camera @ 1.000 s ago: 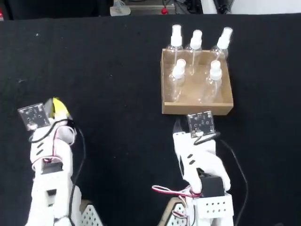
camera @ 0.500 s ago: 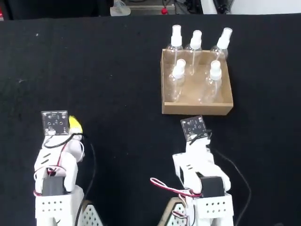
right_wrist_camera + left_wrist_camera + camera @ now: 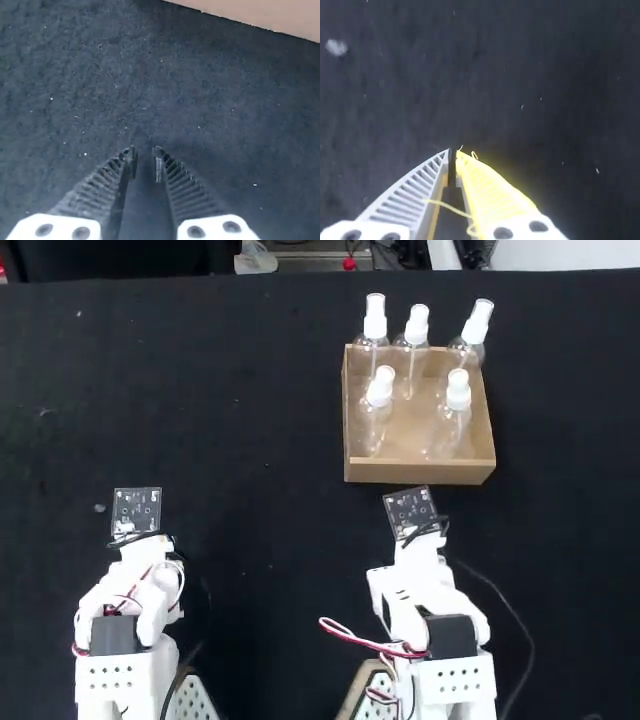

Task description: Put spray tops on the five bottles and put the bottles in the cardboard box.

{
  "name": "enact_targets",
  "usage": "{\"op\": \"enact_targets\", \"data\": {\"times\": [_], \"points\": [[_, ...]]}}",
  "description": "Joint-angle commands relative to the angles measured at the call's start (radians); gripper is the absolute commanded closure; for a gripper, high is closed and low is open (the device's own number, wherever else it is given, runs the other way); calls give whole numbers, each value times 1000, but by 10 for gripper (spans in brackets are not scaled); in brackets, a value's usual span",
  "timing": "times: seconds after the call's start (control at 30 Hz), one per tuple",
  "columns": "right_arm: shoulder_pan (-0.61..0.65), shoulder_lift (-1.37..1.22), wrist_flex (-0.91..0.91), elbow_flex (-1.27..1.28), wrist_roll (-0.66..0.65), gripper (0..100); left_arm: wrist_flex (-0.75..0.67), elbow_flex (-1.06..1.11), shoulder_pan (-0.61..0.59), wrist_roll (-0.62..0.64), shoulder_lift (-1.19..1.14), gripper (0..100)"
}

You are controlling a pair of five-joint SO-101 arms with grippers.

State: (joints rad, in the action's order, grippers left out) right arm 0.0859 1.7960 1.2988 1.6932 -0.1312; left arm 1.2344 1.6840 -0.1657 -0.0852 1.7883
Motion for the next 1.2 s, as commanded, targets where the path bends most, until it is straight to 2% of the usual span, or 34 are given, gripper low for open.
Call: {"op": "enact_targets", "data": {"times": [0.0,0.33,0.5,1.17], "points": [[9,101,6,-8,-6,972,25,18,7,-3,8,970],[-2,101,6,-8,-6,972,34,18,5,-2,28,970],[-71,101,6,-8,-6,972,35,16,2,-2,44,970],[-72,101,6,-8,-6,972,35,16,10,-2,35,970]]}}
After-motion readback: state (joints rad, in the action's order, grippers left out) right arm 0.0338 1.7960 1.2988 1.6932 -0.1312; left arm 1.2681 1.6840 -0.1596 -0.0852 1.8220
